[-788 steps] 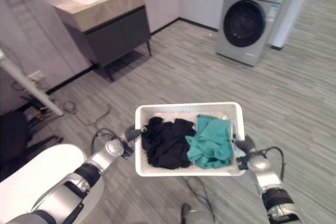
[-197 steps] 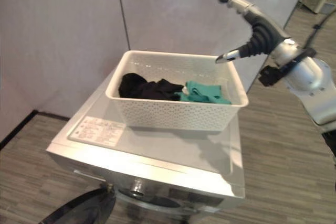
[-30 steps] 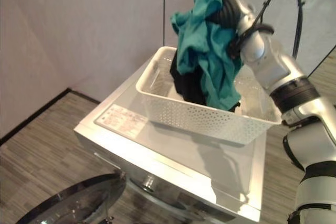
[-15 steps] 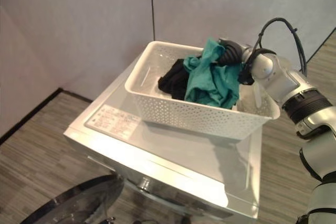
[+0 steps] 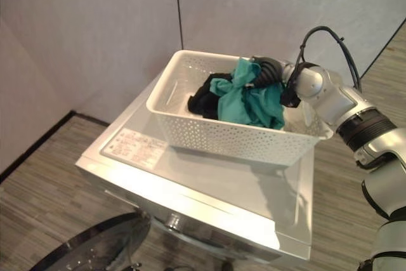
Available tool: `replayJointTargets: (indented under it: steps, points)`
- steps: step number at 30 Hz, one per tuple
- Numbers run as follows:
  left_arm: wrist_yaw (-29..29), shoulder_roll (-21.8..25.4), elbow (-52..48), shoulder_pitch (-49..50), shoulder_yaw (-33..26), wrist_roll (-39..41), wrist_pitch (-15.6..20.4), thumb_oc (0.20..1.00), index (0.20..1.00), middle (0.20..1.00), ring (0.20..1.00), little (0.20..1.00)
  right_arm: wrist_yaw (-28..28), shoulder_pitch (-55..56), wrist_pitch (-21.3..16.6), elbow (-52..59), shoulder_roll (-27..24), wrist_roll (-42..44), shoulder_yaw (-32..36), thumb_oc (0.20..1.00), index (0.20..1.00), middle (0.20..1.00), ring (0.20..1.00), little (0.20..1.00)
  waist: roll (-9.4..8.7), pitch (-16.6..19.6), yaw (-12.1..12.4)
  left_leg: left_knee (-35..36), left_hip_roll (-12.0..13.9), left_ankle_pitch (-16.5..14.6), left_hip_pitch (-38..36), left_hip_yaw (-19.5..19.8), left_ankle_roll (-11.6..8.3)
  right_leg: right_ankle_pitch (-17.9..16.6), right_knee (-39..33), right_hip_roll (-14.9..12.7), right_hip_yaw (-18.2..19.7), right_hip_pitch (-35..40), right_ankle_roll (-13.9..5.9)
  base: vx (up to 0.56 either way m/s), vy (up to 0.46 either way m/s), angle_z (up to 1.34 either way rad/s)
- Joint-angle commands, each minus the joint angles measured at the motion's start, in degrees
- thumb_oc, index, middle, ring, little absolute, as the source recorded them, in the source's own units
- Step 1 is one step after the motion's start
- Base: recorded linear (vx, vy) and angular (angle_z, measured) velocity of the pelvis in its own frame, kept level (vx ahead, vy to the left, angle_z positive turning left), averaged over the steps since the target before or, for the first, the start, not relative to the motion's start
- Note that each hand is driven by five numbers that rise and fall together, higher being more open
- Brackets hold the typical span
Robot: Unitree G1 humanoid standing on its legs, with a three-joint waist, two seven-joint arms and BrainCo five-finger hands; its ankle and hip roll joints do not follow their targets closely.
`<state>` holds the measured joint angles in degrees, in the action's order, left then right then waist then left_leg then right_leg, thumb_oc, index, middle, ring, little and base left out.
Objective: Grab the laundry basket,head to the washer,open it,put in the laundry and shut it.
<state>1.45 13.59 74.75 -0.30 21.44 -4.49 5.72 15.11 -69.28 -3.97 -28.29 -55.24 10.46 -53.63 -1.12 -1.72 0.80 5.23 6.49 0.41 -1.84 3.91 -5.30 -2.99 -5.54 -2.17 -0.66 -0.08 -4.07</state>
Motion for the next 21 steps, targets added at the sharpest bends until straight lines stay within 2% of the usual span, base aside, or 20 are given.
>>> replayJointTargets:
  steps: [1, 3, 4, 5, 6, 20, 21]
  points:
    - [1.2, -1.3, 5.7, -0.7, 2.9, -1.1, 0.4, 1.000, 1.000, 1.000, 1.000, 1.000, -1.8, -5.2, -0.9, -1.9, -0.8, 1.8, 1.1, 0.580, 0.580, 0.580, 0.580, 0.580, -5.45, 0.3, 1.5, -0.2, 0.6, -4.4, -3.2, 0.6, 0.13, 3.2, 2.2, -6.9, -2.7, 2.4, -4.17, 0.00, 0.000, 0.00]
    - [1.1, -1.1, 6.3, -0.9, 2.7, -1.4, 0.2, 1.000, 1.000, 1.000, 1.000, 1.000, -2.1, -5.0, -1.0, -1.8, -0.7, 2.6, 2.0, 0.614, 0.614, 0.614, 0.614, 0.614, -5.61, 0.4, 1.6, -0.2, 0.7, -4.4, -3.1, 0.7, 0.05, 3.2, 2.2, -6.9, -2.9, 2.5, -4.16, 0.00, 0.000, 0.00]
    - [1.1, -1.1, 6.3, -0.9, 2.7, -1.4, 0.2, 1.000, 1.000, 1.000, 1.000, 1.000, -2.1, -5.0, -1.0, -1.8, -0.7, 2.6, 2.0, 0.667, 0.667, 0.667, 0.667, 0.667, -5.62, 0.4, 1.6, -0.2, 0.7, -4.4, -3.1, 0.7, 0.05, 3.2, 2.2, -6.9, -2.9, 2.5, -4.16, 0.00, 0.000, 0.00]
    - [1.1, -1.1, 6.4, -0.9, 2.6, -1.5, 0.1, 1.000, 1.000, 1.000, 1.000, 1.000, -2.3, -5.0, -1.1, -1.7, -0.8, 2.8, 2.2, 0.796, 0.796, 0.796, 0.796, 0.796, -5.66, 0.4, 1.7, -0.2, 0.8, -4.4, -3.1, 0.7, 0.03, 3.2, 2.2, -6.9, -2.9, 2.6, -4.14, 0.00, 0.000, 0.00]
    - [1.1, -1.0, 6.5, -0.8, 2.6, -1.7, 0.2, 1.000, 1.000, 1.000, 1.000, 1.000, -2.4, -5.1, -1.2, -1.6, -0.8, 3.2, 2.4, 1.000, 1.000, 1.000, 1.000, 1.000, -5.74, 0.4, 1.8, -0.2, 0.8, -4.4, -3.2, 0.6, 0.01, 3.2, 2.2, -6.9, -3.0, 2.6, -4.15, 0.00, 0.000, 0.00]
    - [0.8, -1.1, 5.1, -1.2, 3.9, -0.6, 0.2, 1.000, 1.000, 1.000, 1.000, 1.000, -4.1, -7.2, -0.6, -4.7, 1.1, 6.4, 4.1, 1.000, 1.000, 1.000, 1.000, 1.000, -5.79, 0.3, 2.1, -0.2, 0.8, -4.4, -3.0, 0.9, 0.05, 3.1, 2.2, -6.9, -3.1, 2.5, -4.14, 0.00, 0.000, 0.00]
    - [0.8, -1.1, 5.1, -1.2, 4.0, -0.7, 0.2, 1.000, 1.000, 1.000, 1.000, 1.000, -4.1, -7.3, -0.5, -4.8, 1.2, 6.2, 3.9, 0.614, 0.614, 0.614, 0.614, 0.614, -5.77, 0.3, 2.0, -0.2, 0.8, -4.4, -3.0, 0.9, 0.06, 3.1, 2.2, -6.9, -3.0, 2.4, -4.13, 0.00, 0.000, 0.00]
